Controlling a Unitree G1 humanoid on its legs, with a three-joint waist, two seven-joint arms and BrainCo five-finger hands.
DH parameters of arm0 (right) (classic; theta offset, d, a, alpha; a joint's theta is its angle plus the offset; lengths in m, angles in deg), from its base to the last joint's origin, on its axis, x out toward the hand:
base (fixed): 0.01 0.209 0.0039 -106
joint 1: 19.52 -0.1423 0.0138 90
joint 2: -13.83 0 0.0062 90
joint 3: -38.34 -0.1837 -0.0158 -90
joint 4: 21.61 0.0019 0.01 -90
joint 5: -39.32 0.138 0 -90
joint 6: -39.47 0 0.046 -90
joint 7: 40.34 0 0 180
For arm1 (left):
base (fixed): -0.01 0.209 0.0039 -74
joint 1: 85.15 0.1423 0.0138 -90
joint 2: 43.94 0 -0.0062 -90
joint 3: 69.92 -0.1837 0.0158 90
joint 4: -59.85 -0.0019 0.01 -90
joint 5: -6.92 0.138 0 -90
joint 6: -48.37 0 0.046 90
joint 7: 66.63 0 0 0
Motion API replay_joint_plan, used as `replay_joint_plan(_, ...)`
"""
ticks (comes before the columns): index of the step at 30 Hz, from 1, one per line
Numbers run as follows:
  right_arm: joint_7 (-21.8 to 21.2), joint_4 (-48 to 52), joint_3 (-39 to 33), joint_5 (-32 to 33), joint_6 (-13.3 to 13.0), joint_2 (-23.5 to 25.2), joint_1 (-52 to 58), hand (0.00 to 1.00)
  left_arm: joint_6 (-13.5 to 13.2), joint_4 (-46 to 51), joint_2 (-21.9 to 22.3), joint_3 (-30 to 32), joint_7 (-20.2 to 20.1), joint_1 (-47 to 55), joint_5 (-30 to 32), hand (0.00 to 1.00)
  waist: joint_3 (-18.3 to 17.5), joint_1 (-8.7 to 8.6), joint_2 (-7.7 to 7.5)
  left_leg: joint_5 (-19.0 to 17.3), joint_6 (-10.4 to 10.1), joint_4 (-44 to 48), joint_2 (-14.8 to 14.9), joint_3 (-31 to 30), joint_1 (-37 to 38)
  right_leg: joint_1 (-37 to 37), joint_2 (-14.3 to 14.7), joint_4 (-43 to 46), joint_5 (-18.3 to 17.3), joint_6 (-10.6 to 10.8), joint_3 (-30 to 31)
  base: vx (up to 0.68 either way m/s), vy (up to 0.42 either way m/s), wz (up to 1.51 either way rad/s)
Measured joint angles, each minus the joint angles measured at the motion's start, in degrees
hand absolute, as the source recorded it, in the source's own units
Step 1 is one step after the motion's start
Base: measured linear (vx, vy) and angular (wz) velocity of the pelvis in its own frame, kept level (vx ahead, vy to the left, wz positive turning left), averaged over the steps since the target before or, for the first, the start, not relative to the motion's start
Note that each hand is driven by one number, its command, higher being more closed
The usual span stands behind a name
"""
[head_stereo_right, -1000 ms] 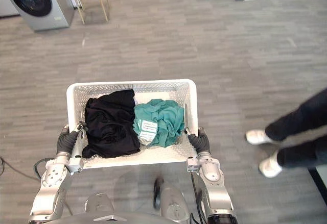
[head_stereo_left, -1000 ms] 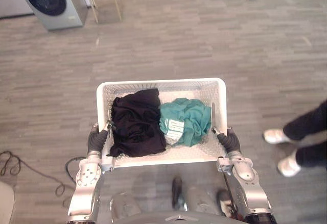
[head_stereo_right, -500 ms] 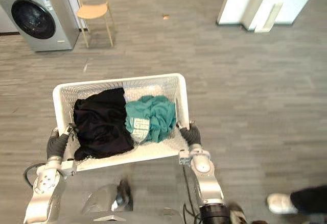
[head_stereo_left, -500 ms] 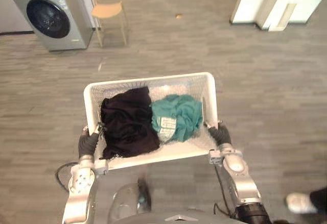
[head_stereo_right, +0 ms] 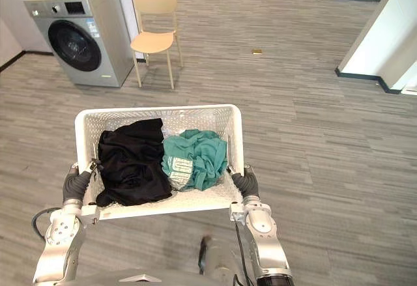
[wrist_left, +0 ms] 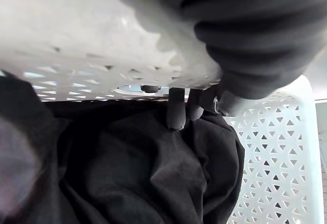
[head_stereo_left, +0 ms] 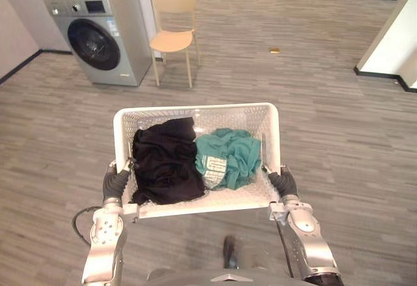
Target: Pick up the laundry basket with both hands and put the clothes into the washing machine.
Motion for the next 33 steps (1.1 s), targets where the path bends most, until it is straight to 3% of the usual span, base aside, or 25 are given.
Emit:
replay_joint_plan(1,0.0,0.1,0.0,0.0,0.0,0.0,0.0,1.0,-0.1,0.0,-0.1,0.1,0.0,0.1,-0.2,1.0,1.3,0.4,-1.38,-1.8,2.0,3.2,-0.6,1.7,-2.8,4.7,0.0,-1.6,-2.1,-0.1,1.5,0.67,-0.152,-0.36)
replay_joint_plan(2,0.0,0.3,0.0,0.0,0.0,-0.1,0.0,1.0,-0.3,0.0,0.1,0.1,0.0,0.2,-0.5,1.0,1.6,0.53,-2.43,-3.8,1.7,1.2,-2.7,3.0,-5.8,8.5,-0.3,-4.1,-3.4,0.0,2.8,0.66,-0.133,-0.32)
replay_joint_plan(4,0.0,0.4,0.0,0.0,0.0,-0.3,-0.6,1.0,-0.8,0.0,0.5,0.3,-0.1,0.2,-0.5,1.0,1.8,0.94,-2.9,-6.3,-0.1,-6.8,-6.2,4.3,-9.7,12.3,-0.3,-7.3,-4.5,0.3,4.8,0.64,-0.039,-0.42)
replay_joint_plan(5,-0.2,0.4,0.0,0.0,0.0,-0.3,-1.2,1.0,-1.3,0.1,0.9,0.8,-0.2,0.2,-0.5,1.0,1.9,1.34,-3.03,-7.6,-2.6,-18.3,-9.5,4.6,-12.1,14.7,-0.8,-9.2,-5.6,0.4,5.9,0.78,0.054,-0.58)
replay_joint_plan(8,-0.4,0.4,0.1,0.0,0.0,-0.4,-1.7,1.0,-1.4,0.4,1.8,1.6,-0.6,0.2,-0.4,1.0,2.0,1.78,-3.18,-3.6,-7.7,-46.9,-13.3,10.3,-14.3,21.4,-2.6,-13.6,-8.9,1.8,7.2,0.65,0.123,-0.31)
replay_joint_plan(9,-0.4,0.4,0.0,-0.1,-0.1,-0.7,-1.7,1.0,-1.3,1.6,2.2,1.1,-0.6,0.7,-0.4,1.0,1.6,2.01,-3.26,-0.4,-8.4,-56.5,-14.7,13.2,-14.1,25.0,-3.4,-16.0,-9.6,4.8,7.0,0.96,0.236,-0.27)
replay_joint_plan(11,-0.5,0.3,-0.5,-0.2,-0.2,-0.5,-1.7,1.0,-1.4,2.5,3.1,0.7,-0.6,2.0,0.1,1.0,0.8,2.91,-3.14,4.5,-2.7,-54.3,-16.5,12.6,-13.6,25.6,-5.2,-6.2,-12.6,8.8,6.9,0.96,0.26,-0.26)
replay_joint_plan(12,-0.6,0.3,-0.5,-0.7,-0.2,-0.5,-1.1,1.0,-1.4,2.8,3.1,0.4,-0.6,3.0,0.1,1.0,0.5,2.71,-4.82,6.1,1.9,-52.7,-19.4,11.7,-11.9,20.9,-9.0,9.6,-12.0,11.0,6.6,0.93,0.27,0.21)
replay_joint_plan(13,-0.6,-0.3,-0.5,-0.8,-0.2,0.2,-1.1,1.0,-1.4,3.3,2.2,0.2,-0.6,3.2,0.1,1.0,0.0,1.99,-8.3,1.5,3.2,-50.2,-22.5,11.9,-10.0,13.9,-13.9,26.3,-4.1,14.9,7.4,0.91,0.258,0.44)
replay_joint_plan(14,-0.6,-0.4,-0.6,-0.8,-0.2,0.5,-1.2,1.0,-1.4,3.5,1.9,0.1,-0.6,3.1,0.1,1.0,-0.1,1.6,-9.22,-0.5,3.4,-49.2,-23.7,11.3,-9.3,10.7,-15.5,32.9,2.9,15.6,7.8,0.87,0.182,0.65)
replay_joint_plan(15,-0.6,-0.5,-0.8,-0.9,-0.2,1.1,-1.3,1.0,-1.3,3.6,1.4,0.1,-0.5,3.1,0.1,1.0,0.1,1.05,-10.2,-2.8,3.4,-48.7,-25.4,10.1,-7.5,6.9,-17.3,41.0,4.5,15.2,7.5,0.83,0.119,0.86)
replay_joint_plan(16,-0.7,-1.4,-1.0,-1.3,-0.2,1.8,-1.0,1.0,-1.0,3.5,1.3,0.0,-0.5,3.3,0.1,1.0,0.5,0.18,-9.76,-5.4,2.8,-50.1,-26.9,7.0,-1.9,3.2,-18.0,47.9,1.0,11.8,5.8,0.83,0.087,0.88)
replay_joint_plan(18,-0.7,-1.7,-0.8,-1.2,-0.6,2.0,-0.4,1.0,-0.8,3.6,0.9,0.0,-0.5,3.2,0.1,1.0,1.5,-0.42,-7.6,-6.4,1.8,-54.9,-26.5,2.9,6.3,0.2,-17.0,45.0,-4.3,7.9,1.9,0.77,0.013,0.77)
replay_joint_plan(21,-1.3,-1.5,-1.1,-0.8,-1.4,2.0,-1.1,1.0,-0.9,3.7,-0.1,0.1,-0.4,1.7,0.0,1.0,1.5,-1.25,-5.61,-7.4,0.0,-60.2,-24.4,-0.7,14.0,-7.8,-14.9,27.2,-7.7,7.2,-0.9,0.75,-0.077,0.8)
replay_joint_plan(22,-1.6,-1.4,-1.5,-0.5,-1.7,2.0,-1.2,1.0,-0.9,3.8,-0.5,0.2,-0.4,1.0,0.0,1.0,1.5,-1.72,-5.54,-8.3,-1.9,-61.3,-23.3,-1.1,16.8,-9.8,-14.2,12.9,-5.2,7.7,-1.2,0.7,-0.196,0.77)
replay_joint_plan(23,-1.8,-1.5,-1.8,-0.4,-1.7,2.6,-1.3,1.0,-1.0,3.8,-1.1,0.2,-0.4,0.8,0.0,1.0,1.2,-1.83,-5.96,-9.8,-4.4,-62.8,-22.6,-1.4,20.1,-9.9,-12.9,-2.3,0.5,8.4,-0.8,0.71,-0.22,0.72)
replay_joint_plan(24,-1.9,-1.4,-1.7,-0.5,-1.7,3.0,-1.0,1.0,-1.0,3.8,-1.4,0.3,-0.4,0.8,0.0,1.0,1.1,-1.96,-6.46,-10.7,-5.9,-63.2,-22.6,-1.8,21.5,-9.8,-12.8,-8.0,2.9,8.2,-0.4,0.9,-0.353,0.78)
replay_joint_plan(25,-1.9,-0.8,-1.5,-0.4,-1.7,3.5,0.5,1.0,-1.1,3.7,-2.1,0.3,-0.3,0.9,0.1,1.0,0.2,-2.72,-8.07,-13.8,-7.9,-61.7,-22.3,-3.9,24.2,-10.9,-12.9,-7.9,4.9,7.3,2.0,0.62,-0.256,0.75)
replay_joint_plan(26,-1.8,-0.8,-1.5,-0.3,-1.6,3.4,1.1,1.0,-1.1,3.1,-1.9,0.0,-0.3,0.9,0.1,1.0,-0.2,-3.37,-8.32,-15.2,-8.2,-58.7,-21.5,-5.7,24.7,-11.8,-12.1,-2.7,8.5,7.0,4.1,0.79,-0.385,0.83)
replay_joint_plan(27,-1.9,-0.8,-1.7,-0.3,-1.0,3.3,1.6,1.0,-1.0,1.8,-1.6,-0.3,-0.3,0.9,0.2,1.0,-0.2,-3.31,-7.49,-15.2,-8.0,-47.2,-18.7,-6.9,22.3,-12.0,-10.5,4.6,7.9,7.1,5.3,0.62,-0.373,0.35)
replay_joint_plan(28,-1.9,-0.7,-1.7,-0.2,-0.5,2.0,1.4,1.0,-1.0,1.2,-0.5,-0.8,-0.3,1.0,0.2,1.0,-0.1,-2.59,-4.0,-8.5,-4.6,-30.1,-13.0,-6.8,15.2,-10.2,-7.6,7.4,3.1,5.7,3.2,0.75,-0.423,0.07)
replay_joint_plan(29,-1.8,-0.2,-1.8,-0.2,-0.3,1.6,1.4,1.0,-1.0,1.2,-0.1,-0.9,-0.3,1.0,0.2,1.0,0.1,-2.31,-2.52,-1.4,-3.4,-22.1,-9.9,-6.8,11.5,-9.0,-5.9,7.7,1.5,4.7,2.4,0.84,-0.437,-0.35)
replay_joint_plan(30,-1.2,0.4,-2.2,-0.1,-0.2,1.3,1.4,1.0,-1.0,1.0,0.7,-0.8,-0.4,0.9,0.1,1.0,0.7,-1.12,-0.38,7.7,-0.5,-7.1,-3.5,-6.5,3.9,-5.2,-1.8,6.9,-1.5,2.2,1.7,0.69,-0.29,-0.42)
replay_joint_plan(31,-0.7,0.4,-2.2,-0.1,-0.1,1.3,1.3,1.0,-1.0,1.0,0.8,-1.0,-0.4,0.9,0.1,1.0,0.9,-0.72,0.05,5.9,-0.3,-1.7,-2.4,-6.6,1.1,-3.1,-0.7,6.4,-2.6,1.4,1.8,0.83,-0.32,-0.49)
replay_joint_plan(33,-0.3,0.7,-2.0,-0.1,-0.1,1.6,2.0,1.0,-1.0,0.8,0.1,-1.1,-0.4,0.9,0.0,1.0,2.0,-0.34,-1.58,1.8,0.2,3.1,-3.8,-6.5,-3.8,2.5,-0.2,4.4,-5.0,0.6,2.5,0.72,-0.22,-0.27)
